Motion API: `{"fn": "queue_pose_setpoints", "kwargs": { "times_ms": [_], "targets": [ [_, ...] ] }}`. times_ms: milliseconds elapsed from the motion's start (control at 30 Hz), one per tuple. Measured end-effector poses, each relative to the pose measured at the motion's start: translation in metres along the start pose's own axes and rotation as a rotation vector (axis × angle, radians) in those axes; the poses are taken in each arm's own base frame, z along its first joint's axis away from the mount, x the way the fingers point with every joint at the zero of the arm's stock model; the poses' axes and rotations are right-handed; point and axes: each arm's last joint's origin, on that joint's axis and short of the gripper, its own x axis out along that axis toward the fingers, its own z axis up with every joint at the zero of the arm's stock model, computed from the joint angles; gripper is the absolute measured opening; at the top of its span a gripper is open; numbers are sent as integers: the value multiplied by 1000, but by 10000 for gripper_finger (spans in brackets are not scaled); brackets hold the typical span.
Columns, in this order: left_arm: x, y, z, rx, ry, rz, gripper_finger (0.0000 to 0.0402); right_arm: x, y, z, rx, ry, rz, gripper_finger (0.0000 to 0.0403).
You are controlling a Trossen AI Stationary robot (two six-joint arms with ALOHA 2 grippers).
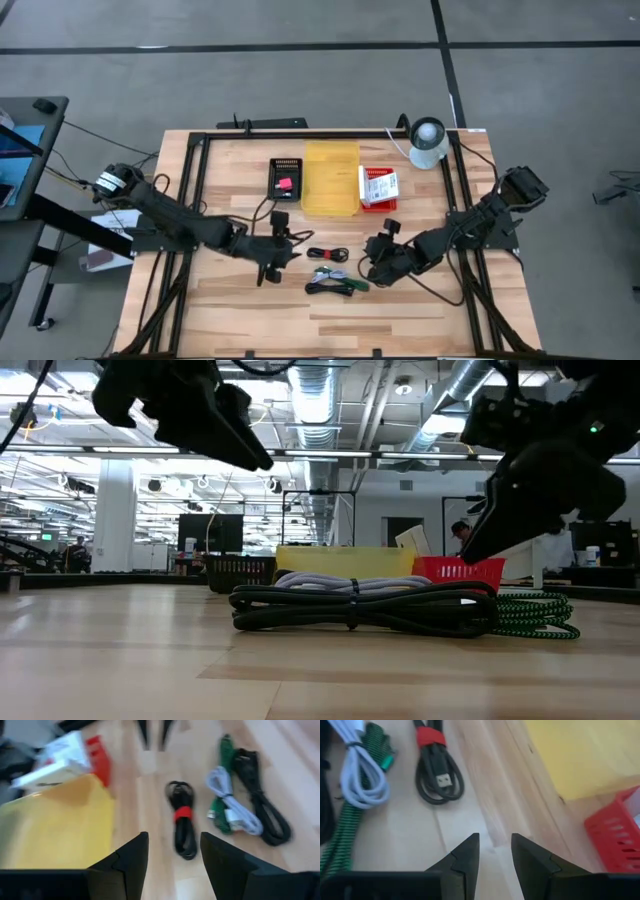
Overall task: Pick and place items into bin
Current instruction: Put the top black USB cable into the yellow bin
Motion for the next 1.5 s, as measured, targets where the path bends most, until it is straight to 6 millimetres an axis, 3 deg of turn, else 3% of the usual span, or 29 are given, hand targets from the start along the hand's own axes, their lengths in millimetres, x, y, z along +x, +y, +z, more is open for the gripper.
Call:
{"fn": "queue_pose_setpoints", "kwargs": {
  "times_ms": [433, 633, 800, 1200, 1500],
  "targets": [
    [13, 29, -6, -24, -12, -298, 173, 1, -2, -5, -14, 87, 38, 107],
    [39, 25, -16, -35, 1, -404, 173, 0, -5, -10, 15, 137, 15, 107],
    [57, 23, -23, 7, 54, -331, 173, -1, -4, -11, 16, 150, 25, 107],
    [60, 31, -17, 67, 40, -241, 173, -1, -4, -11, 16, 150, 24, 107],
    [68, 47, 3, -115, 99, -119, 173, -1, -4, -11, 27, 148, 25, 107]
  ]
}}
